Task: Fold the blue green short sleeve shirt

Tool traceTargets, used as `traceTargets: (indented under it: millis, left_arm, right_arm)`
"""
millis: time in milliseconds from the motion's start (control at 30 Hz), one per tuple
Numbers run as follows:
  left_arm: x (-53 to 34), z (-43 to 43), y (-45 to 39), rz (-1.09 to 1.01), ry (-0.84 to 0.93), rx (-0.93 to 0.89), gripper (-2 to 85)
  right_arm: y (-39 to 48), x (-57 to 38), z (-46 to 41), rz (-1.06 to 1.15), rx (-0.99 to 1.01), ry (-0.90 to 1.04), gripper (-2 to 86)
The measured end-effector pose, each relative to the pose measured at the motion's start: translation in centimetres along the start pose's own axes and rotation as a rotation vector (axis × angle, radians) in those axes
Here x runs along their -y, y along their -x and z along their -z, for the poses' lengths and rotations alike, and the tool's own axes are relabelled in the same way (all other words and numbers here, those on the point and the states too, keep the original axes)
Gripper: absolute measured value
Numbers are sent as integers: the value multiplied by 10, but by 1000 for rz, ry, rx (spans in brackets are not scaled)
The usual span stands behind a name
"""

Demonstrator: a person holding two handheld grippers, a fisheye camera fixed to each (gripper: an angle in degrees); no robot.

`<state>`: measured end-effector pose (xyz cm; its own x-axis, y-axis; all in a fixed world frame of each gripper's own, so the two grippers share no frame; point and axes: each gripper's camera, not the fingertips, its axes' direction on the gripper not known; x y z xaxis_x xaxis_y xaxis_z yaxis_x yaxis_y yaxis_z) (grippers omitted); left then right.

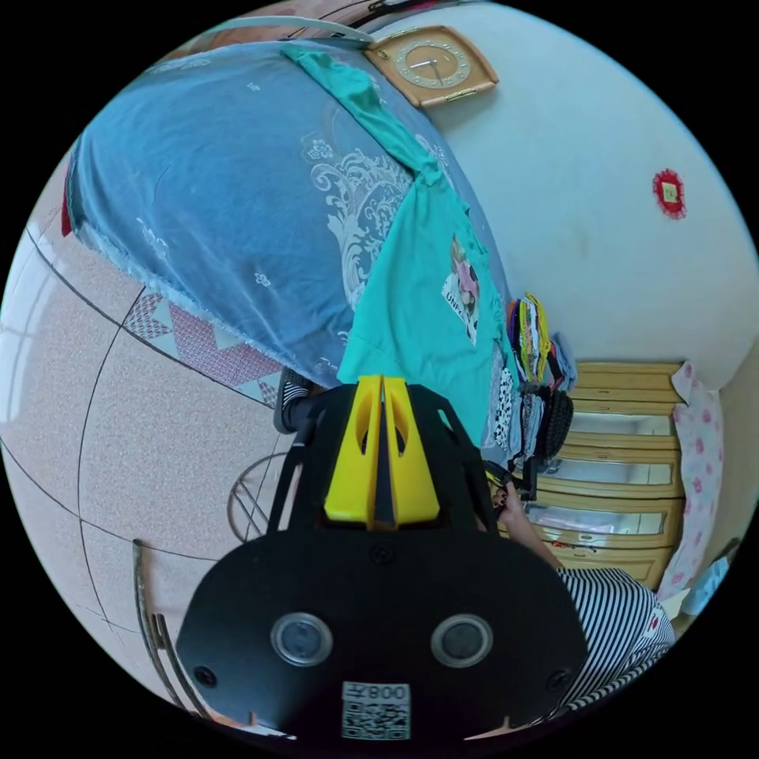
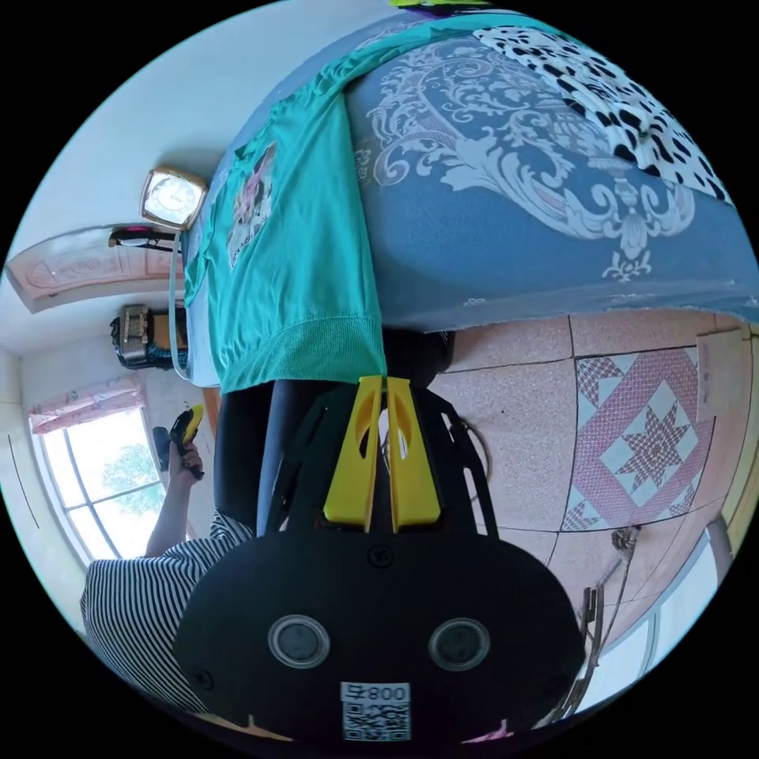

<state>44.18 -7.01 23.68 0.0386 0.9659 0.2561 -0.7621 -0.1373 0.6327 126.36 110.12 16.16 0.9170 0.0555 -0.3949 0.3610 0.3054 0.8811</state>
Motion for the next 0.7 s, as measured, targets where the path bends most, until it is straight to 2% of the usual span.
traceTargets:
  millis: [100, 300, 500, 700]
  left_arm:
    - [-13, -32, -14, -37, -8, -30, 2]
    - [-16, -132, -98, -242, 41, 2, 2]
    - [-12, -286, -218, -495, 153, 117, 2]
    - [-27, -484, -318, -705, 279, 340, 2]
  right_arm:
    - [6, -8, 14, 0, -37, -33, 2]
    - [56, -9, 53, 111, -124, -155, 0]
    - [131, 20, 44, 274, -271, -172, 0]
    - [184, 65, -12, 403, -441, -105, 0]
